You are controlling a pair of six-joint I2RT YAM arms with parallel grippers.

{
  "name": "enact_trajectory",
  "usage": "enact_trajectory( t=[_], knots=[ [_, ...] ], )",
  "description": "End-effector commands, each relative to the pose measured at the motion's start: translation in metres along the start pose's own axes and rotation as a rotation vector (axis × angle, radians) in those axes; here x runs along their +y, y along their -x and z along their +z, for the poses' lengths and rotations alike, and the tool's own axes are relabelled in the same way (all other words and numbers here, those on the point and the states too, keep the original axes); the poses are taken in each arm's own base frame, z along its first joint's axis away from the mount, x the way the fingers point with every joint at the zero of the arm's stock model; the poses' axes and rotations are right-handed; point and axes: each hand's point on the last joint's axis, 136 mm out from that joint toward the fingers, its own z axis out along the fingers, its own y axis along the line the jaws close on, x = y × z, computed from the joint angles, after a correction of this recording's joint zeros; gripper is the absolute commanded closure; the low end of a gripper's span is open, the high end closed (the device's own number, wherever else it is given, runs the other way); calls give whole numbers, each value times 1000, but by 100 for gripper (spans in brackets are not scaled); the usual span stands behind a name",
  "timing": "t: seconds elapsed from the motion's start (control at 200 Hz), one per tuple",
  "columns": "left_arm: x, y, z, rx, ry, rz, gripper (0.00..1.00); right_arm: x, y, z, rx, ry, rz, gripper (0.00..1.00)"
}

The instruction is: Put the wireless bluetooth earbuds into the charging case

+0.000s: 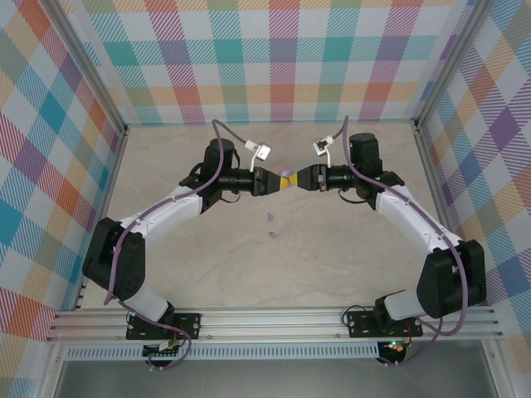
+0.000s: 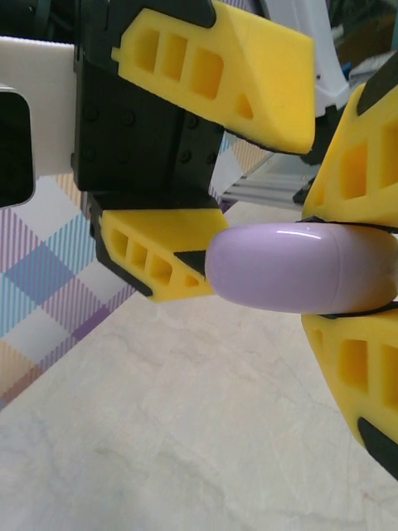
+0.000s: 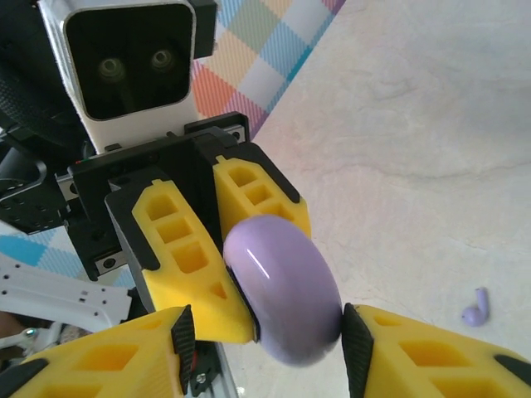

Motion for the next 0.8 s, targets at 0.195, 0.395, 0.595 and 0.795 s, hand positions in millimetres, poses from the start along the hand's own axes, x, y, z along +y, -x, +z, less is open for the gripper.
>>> enact_trajectory(
  t=[0.195, 0.395, 0.595, 0.795],
  knots=[
    [-33, 9, -13, -109, -17, 451, 80, 27, 0, -19, 4, -71, -110, 45],
    [-51, -3, -11, -113, -53, 624, 80, 33, -7, -18, 24, -116, -145, 44],
    [-60, -6, -11, -128, -32, 690, 81, 38, -10, -16, 49, -145, -178, 44],
    [-65, -5, -12, -145, -25, 708, 81, 36, -10, -16, 53, -173, -188, 44]
  ],
)
